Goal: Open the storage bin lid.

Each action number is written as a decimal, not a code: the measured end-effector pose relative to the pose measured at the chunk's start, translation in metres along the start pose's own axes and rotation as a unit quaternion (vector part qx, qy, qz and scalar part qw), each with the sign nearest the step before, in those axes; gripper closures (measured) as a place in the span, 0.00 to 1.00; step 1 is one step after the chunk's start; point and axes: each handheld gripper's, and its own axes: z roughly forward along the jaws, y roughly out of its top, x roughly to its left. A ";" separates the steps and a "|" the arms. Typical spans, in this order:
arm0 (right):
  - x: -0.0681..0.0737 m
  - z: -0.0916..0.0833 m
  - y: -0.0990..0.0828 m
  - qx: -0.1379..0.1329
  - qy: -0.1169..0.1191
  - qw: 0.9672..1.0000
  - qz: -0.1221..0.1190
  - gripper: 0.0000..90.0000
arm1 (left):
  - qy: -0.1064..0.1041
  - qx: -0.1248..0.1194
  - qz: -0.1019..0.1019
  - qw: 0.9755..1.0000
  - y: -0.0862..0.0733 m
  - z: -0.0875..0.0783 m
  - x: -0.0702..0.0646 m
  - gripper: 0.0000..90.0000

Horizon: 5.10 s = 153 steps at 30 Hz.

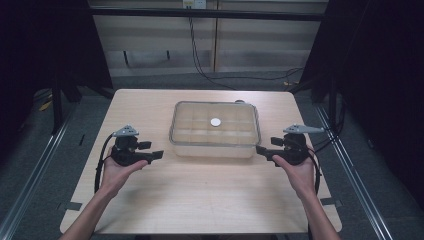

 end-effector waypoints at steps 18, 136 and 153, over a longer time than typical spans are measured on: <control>-0.022 0.037 0.034 0.025 0.017 0.999 0.018 0.32 | 0.001 -0.011 0.025 1.000 0.062 0.017 0.001 0.38; -0.039 0.046 0.047 -0.072 0.061 0.991 0.095 0.66 | -0.019 -0.086 0.004 0.996 0.056 0.031 0.006 0.81; -0.030 0.038 0.039 -0.088 0.071 0.989 0.093 0.68 | -0.027 -0.095 0.008 0.995 0.050 0.019 0.002 0.85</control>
